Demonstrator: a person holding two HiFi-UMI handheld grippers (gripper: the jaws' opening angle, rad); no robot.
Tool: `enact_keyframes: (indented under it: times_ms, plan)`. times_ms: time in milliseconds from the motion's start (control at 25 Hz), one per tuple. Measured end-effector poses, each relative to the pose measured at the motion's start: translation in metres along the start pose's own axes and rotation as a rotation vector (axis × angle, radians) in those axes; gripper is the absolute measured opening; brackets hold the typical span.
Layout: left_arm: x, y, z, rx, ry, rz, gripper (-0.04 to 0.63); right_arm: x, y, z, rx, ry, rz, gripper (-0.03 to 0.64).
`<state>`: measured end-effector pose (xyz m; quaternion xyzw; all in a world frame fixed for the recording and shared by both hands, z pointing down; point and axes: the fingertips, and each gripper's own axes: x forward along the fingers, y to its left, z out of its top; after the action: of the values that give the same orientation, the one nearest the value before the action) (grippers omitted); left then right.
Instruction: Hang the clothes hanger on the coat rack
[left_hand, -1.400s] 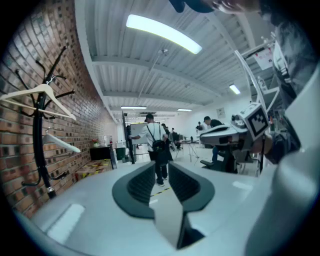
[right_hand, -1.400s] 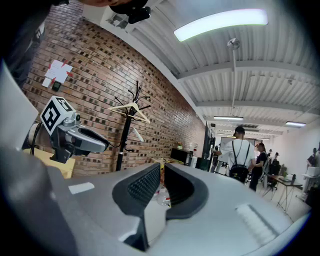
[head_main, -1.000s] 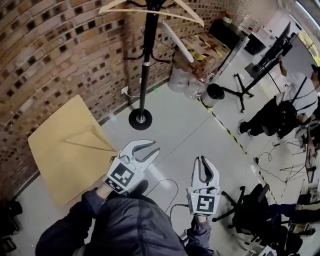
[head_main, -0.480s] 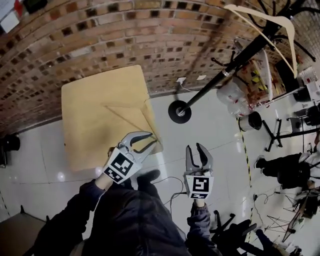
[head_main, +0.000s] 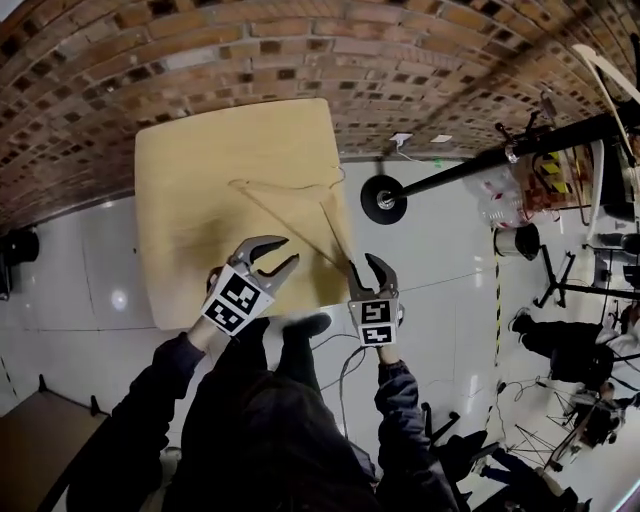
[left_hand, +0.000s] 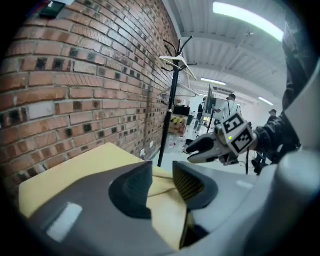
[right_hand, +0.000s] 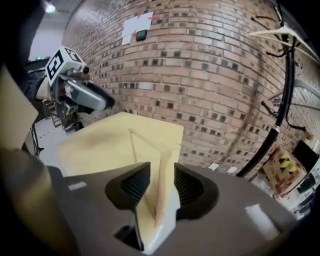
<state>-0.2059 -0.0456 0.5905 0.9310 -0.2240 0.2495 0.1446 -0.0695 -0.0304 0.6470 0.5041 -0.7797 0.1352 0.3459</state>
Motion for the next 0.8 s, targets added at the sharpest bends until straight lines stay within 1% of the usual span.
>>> enact_keyframes:
  times_ms: [200,400,520,680,800]
  plan:
    - [0.007,0.013,-0.017,-0.018,0.019,-0.056,0.133,0.063,0.008,-0.034,-0.04,0.155,0.026,0.153]
    - [0.01,0.027,-0.029,-0.044,0.04,-0.09,0.134,0.098,0.009,-0.063,-0.037,0.275,0.04,0.155]
    - [0.011,0.036,-0.034,-0.043,0.049,-0.105,0.135,0.11,0.005,-0.075,-0.028,0.321,0.032,0.153]
    - [0.013,0.044,-0.035,-0.034,0.055,-0.119,0.135,0.115,0.006,-0.083,-0.007,0.354,0.041,0.102]
    - [0.014,0.047,-0.034,-0.029,0.054,-0.125,0.135,0.117,0.008,-0.082,-0.026,0.373,0.035,0.094]
